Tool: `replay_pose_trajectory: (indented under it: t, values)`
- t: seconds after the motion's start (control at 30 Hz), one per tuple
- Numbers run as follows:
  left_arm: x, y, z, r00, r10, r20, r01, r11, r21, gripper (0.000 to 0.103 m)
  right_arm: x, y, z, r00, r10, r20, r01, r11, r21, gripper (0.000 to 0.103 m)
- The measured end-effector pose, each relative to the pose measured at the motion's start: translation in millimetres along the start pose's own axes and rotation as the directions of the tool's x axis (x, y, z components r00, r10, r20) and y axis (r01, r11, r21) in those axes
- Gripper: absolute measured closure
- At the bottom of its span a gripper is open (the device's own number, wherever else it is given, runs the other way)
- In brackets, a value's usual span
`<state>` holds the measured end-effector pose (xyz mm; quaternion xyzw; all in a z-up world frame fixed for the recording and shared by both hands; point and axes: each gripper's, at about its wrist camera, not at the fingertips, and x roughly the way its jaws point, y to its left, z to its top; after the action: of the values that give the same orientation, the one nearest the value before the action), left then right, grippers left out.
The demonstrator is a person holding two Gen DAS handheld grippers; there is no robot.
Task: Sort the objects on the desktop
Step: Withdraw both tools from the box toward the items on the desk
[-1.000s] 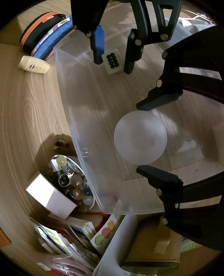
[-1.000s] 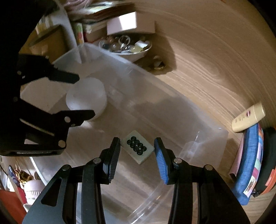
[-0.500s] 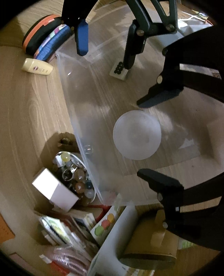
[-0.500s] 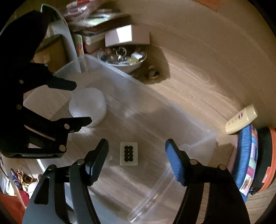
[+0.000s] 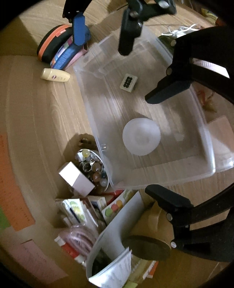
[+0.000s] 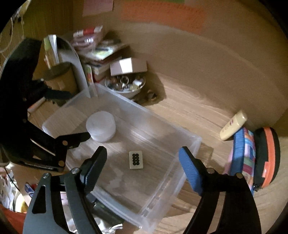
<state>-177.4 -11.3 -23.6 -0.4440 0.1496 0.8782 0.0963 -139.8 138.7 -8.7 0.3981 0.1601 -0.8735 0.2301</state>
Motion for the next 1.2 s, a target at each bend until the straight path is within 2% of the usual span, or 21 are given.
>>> replay_pose_trajectory:
  t: [0.17, 0.4, 0.63, 0.77, 0.93, 1.07, 1.2]
  values:
    - [-21, 2, -6, 0.998, 0.033, 0.051, -0.032, 0.999, -0.019, 0.011, -26, 1, -3, 0.998, -0.012, 0.058, 0.011, 1.000, 0.013, 0.022]
    - [-50, 10, -15, 0.991, 0.048, 0.122, -0.041, 0.997, -0.058, 0.011, -58, 2, -13, 0.990, -0.007, 0.140, -0.001, 0.999, 0.054, 0.021]
    - [-81, 25, -34, 0.979, 0.055, 0.194, -0.033, 0.992, -0.119, 0.005, -82, -4, -30, 0.975, -0.031, 0.219, 0.005, 0.993, 0.118, 0.008]
    - [-94, 31, -50, 0.972, 0.068, 0.226, -0.037, 0.990, -0.140, 0.004, -90, -4, -41, 0.968, -0.060, 0.245, 0.028, 0.991, 0.133, 0.005]
    - [-95, 30, -71, 0.970, 0.080, 0.231, -0.045, 0.987, -0.154, 0.003, -89, 2, -57, 0.967, -0.075, 0.244, 0.039, 0.988, 0.148, 0.003]
    - [-83, 25, -88, 0.977, 0.071, 0.201, -0.038, 0.986, -0.162, 0.003, -81, 10, -71, 0.970, -0.099, 0.222, 0.064, 0.986, 0.156, 0.003]
    - [-67, 17, -100, 0.985, 0.055, 0.166, -0.028, 0.986, -0.164, 0.003, -70, 15, -84, 0.979, -0.081, 0.189, 0.047, 0.983, 0.178, 0.003]
